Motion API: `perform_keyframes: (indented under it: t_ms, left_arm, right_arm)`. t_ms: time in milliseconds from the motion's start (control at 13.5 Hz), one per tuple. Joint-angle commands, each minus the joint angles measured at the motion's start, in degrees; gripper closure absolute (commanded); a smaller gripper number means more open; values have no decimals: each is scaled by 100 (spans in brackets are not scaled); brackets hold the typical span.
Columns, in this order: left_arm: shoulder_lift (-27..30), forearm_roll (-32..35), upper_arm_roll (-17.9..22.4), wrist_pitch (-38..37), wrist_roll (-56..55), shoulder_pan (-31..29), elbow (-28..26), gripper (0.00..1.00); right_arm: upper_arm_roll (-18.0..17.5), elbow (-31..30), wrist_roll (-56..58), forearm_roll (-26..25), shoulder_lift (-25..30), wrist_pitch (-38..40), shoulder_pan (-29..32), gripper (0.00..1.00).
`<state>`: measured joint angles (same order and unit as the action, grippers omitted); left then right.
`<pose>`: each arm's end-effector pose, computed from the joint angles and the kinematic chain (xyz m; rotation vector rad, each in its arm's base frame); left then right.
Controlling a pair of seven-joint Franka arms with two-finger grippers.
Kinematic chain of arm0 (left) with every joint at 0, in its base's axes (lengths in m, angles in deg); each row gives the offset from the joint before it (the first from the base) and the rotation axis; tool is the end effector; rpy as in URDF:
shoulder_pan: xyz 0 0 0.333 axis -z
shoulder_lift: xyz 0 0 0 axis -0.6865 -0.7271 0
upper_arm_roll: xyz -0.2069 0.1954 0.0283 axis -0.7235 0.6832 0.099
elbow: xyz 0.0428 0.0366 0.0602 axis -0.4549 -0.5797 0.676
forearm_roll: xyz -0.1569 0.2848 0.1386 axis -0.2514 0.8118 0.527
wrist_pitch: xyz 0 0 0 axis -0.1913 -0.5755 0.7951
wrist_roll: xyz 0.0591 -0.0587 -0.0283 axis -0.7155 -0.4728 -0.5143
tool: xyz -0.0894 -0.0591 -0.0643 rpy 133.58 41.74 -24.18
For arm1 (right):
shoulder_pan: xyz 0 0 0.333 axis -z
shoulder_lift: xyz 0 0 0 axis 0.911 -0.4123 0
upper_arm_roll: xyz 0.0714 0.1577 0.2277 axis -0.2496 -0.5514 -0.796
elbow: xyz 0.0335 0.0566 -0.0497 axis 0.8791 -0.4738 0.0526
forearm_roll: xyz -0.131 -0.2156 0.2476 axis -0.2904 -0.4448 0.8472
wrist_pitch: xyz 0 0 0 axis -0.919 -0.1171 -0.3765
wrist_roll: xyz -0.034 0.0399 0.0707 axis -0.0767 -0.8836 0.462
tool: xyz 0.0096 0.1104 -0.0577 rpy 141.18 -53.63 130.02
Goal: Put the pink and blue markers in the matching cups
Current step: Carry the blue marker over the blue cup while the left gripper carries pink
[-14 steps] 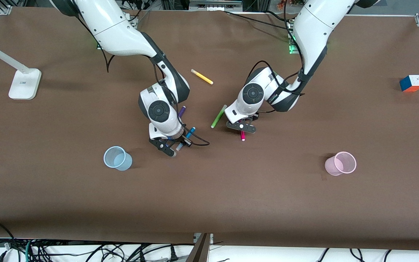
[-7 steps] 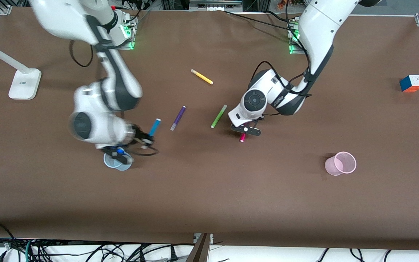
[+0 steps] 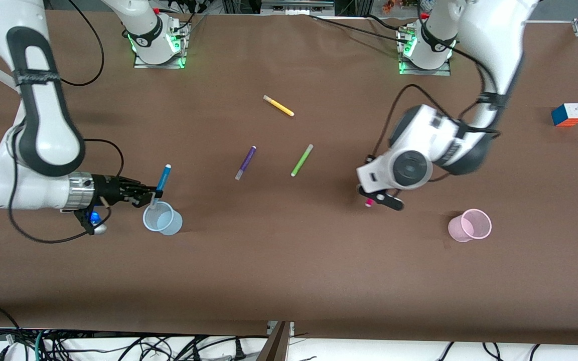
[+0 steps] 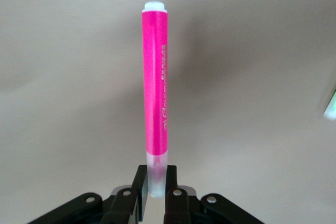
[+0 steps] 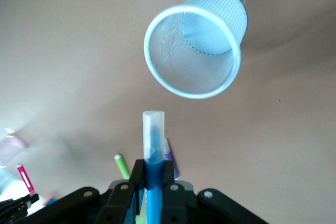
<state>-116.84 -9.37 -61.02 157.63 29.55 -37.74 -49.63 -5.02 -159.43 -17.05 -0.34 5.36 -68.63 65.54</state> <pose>0.5558 -0.2065 0.2915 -2.9784 0.6851 0.6095 0.6142 0.0633 0.2920 -2.4134 0.7281 0.5018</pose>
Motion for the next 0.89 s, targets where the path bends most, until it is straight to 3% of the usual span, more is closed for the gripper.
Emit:
perform_keyframes:
  t_ms: [0, 221, 369, 664, 738, 812]
  left_arm:
    - [-27, 179, -23, -554, 1033, -498, 406, 100]
    - [-18, 651, -14, -1589, 1439, -947, 1003, 100]
    - [-53, 1361, 12, -2049, 1720, -1018, 1321, 100]
    - [-289, 3892, 56, -2024, 3056, -913, 1322, 100]
    - [-386, 4236, 56, -2015, 3145, -913, 1313, 100]
    - [-500, 4535, 56, -2006, 3207, -904, 1287, 100]
  right_arm:
    - [-119, 6, 305, 613, -290, 43, 317, 100]
    - [-119, -3, 578, 1404, -651, 52, 441, 100]
    - [-119, -3, 588, 1459, -687, 52, 468, 100]
    - [-119, 6, 588, 1459, -827, 140, 582, 100]
    - [-119, 6, 588, 1459, -828, 140, 591, 55]
    - [-119, 15, 579, 1459, -819, 140, 591, 1]
